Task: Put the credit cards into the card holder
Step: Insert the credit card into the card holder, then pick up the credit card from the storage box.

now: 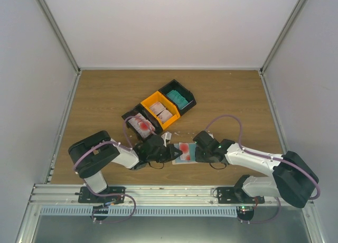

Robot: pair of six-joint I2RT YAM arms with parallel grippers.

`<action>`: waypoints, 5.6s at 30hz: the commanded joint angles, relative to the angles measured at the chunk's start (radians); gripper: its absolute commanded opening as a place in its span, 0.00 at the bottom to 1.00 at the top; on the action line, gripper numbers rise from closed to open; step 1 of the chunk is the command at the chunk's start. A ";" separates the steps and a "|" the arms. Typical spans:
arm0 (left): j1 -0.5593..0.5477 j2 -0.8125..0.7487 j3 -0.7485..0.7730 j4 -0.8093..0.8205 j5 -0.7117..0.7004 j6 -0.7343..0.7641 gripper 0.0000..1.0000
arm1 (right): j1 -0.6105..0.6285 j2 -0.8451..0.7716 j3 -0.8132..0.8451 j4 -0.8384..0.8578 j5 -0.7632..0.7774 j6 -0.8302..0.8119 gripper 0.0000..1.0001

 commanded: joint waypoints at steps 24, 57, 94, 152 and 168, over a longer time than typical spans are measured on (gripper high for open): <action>-0.048 0.120 -0.025 0.107 -0.025 -0.125 0.00 | -0.032 -0.029 -0.082 0.028 -0.046 0.022 0.30; -0.063 0.185 0.092 0.087 0.089 -0.028 0.13 | -0.047 -0.162 -0.063 0.035 -0.013 -0.015 0.37; -0.090 0.090 0.120 -0.206 -0.006 0.055 0.24 | -0.046 -0.103 -0.124 0.066 -0.158 -0.036 0.52; 0.495 0.004 0.744 -1.452 -0.353 1.085 0.49 | -0.016 0.233 0.208 0.531 -0.262 -0.181 0.51; 0.525 0.135 0.755 -1.404 -0.341 1.167 0.65 | 0.088 0.471 0.380 0.493 -0.184 -0.231 0.50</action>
